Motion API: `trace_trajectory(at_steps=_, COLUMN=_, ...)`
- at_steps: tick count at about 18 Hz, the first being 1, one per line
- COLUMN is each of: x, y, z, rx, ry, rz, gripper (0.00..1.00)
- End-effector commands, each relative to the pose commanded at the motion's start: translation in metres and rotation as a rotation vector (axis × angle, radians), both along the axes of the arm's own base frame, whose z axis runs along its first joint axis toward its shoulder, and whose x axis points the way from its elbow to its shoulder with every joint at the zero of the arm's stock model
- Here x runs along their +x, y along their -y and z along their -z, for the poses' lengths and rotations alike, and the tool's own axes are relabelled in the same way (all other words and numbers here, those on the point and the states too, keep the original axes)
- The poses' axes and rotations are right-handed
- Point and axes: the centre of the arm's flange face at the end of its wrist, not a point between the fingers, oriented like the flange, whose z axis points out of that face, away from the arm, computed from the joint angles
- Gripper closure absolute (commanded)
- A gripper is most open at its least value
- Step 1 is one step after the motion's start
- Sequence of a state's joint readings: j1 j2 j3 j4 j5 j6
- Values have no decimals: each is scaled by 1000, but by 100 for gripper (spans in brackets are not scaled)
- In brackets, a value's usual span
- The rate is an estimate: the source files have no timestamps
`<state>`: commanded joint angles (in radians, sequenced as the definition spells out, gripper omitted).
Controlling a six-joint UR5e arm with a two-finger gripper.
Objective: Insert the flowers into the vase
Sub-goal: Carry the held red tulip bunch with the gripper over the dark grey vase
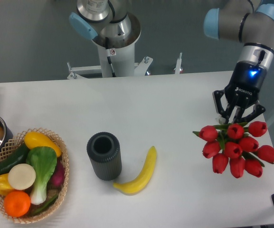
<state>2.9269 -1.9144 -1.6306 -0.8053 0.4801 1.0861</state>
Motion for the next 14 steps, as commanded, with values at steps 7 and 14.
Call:
trace_trajectory(at_steps=7, x=12, y=-12, z=0, rx=32, ry=9, rz=34, gripper=84)
trace_trajectory(at_steps=14, x=29, y=-51, z=5, rx=36, ry=8, rz=105, gripper=83)
